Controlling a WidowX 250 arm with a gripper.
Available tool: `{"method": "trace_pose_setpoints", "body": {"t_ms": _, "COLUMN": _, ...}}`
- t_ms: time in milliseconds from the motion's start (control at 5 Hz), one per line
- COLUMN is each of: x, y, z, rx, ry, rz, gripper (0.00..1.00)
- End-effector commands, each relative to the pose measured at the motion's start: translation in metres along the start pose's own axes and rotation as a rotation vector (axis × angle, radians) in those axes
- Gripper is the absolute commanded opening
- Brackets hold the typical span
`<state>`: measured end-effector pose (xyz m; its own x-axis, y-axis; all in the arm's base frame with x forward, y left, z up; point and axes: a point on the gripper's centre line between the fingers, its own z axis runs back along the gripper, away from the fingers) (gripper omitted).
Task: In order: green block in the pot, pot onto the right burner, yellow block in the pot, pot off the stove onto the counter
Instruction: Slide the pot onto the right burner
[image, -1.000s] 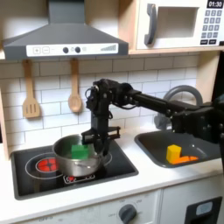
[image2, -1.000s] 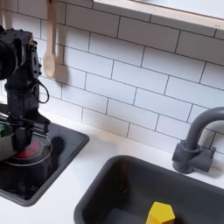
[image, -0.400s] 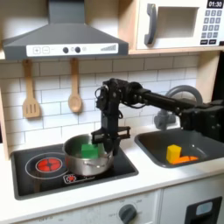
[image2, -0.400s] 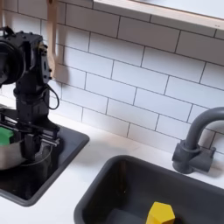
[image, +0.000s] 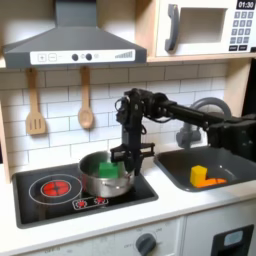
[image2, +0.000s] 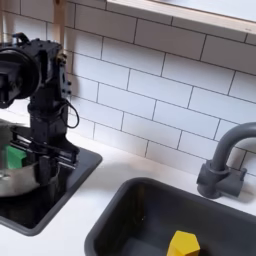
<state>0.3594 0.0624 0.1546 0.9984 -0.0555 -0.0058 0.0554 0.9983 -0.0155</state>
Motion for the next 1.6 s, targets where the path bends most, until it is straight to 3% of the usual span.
{"method": "trace_pose_setpoints", "body": {"t_ms": 0, "x": 0.002, "y": -0.003, "z": 0.0, "rx": 0.001, "ry": -0.002, "rz": -0.014, "gripper": 0.0}}
{"method": "trace_pose_setpoints", "body": {"t_ms": 200, "x": 0.0, "y": -0.003, "z": -0.001, "rx": 0.002, "ry": -0.004, "rz": -0.011, "gripper": 0.0}}
{"method": "trace_pose_setpoints", "body": {"t_ms": 400, "x": 0.0, "y": -0.003, "z": -0.001, "rx": 0.009, "ry": 0.006, "rz": -0.014, "gripper": 1.0}}
{"method": "trace_pose_setpoints", "body": {"t_ms": 1000, "x": 0.007, "y": -0.008, "z": 0.022, "rx": 0.021, "ry": -0.049, "rz": -0.022, "gripper": 1.0}}
{"method": "trace_pose_setpoints", "body": {"t_ms": 1200, "x": 0.008, "y": -0.014, "z": 0.044, "rx": 0.033, "ry": -0.108, "rz": -0.036, "gripper": 1.0}}
{"method": "trace_pose_setpoints", "body": {"t_ms": 1400, "x": 0.008, "y": -0.026, "z": 0.05, "rx": 0.022, "ry": -0.119, "rz": -0.086, "gripper": 1.0}}
